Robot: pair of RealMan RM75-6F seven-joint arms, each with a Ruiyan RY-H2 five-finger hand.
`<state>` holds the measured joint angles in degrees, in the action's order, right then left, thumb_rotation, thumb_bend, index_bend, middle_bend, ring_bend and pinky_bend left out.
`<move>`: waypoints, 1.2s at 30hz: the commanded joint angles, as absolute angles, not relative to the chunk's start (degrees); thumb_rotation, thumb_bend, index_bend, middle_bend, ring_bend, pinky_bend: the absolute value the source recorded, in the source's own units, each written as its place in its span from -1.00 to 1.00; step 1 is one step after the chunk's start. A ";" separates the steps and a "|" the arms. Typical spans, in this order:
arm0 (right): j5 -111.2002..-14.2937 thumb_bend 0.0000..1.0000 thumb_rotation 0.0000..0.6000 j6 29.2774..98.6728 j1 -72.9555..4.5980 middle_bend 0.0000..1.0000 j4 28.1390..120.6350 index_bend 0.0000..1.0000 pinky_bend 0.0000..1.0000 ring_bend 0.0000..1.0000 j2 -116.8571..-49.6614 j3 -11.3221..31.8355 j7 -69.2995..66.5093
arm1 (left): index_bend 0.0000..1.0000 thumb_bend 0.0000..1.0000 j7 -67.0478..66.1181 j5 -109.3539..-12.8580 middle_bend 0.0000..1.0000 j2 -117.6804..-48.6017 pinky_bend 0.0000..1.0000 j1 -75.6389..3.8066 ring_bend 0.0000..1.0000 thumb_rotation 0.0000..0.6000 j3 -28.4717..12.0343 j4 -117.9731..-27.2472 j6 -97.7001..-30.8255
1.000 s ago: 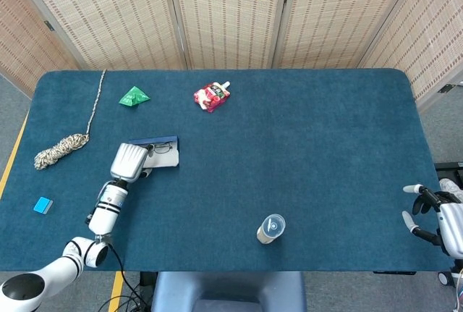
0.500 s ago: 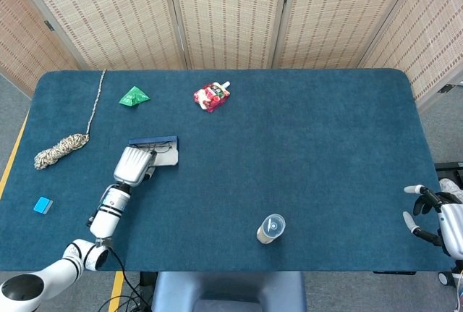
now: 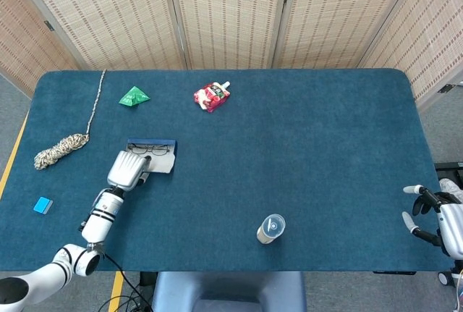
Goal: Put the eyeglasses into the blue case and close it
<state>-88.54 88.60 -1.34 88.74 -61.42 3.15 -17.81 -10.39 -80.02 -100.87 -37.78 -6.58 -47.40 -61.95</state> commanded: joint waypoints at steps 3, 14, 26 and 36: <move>-88.83 -0.33 1.00 88.76 -1.43 0.26 89.00 -0.33 -0.30 0.20 -61.33 3.21 -17.80 | 0.30 -0.01 -11.00 -81.03 1.00 -93.40 0.86 -34.63 0.83 1.00 -3.87 -56.31 -62.77; -89.92 -0.33 1.00 88.65 -2.06 0.26 89.10 -0.33 -0.30 0.20 -61.81 3.12 -17.96 | 0.30 -0.01 -16.08 -79.87 1.00 -79.18 0.85 -32.12 0.81 1.00 -1.19 -73.56 -60.27; -90.01 -0.33 1.00 89.16 -1.79 0.26 88.64 -0.33 -0.30 0.20 -62.00 2.87 -18.47 | 0.29 -0.02 -23.96 -72.98 0.98 -75.89 0.84 -37.11 0.78 1.00 -4.70 -78.50 -52.41; -89.74 -0.33 1.00 89.35 -1.41 0.26 88.82 -0.33 -0.30 0.20 -61.81 2.67 -18.19 | 0.19 -0.02 -27.60 -68.47 0.97 -80.77 0.84 -42.35 0.78 1.00 -6.86 -71.23 -46.82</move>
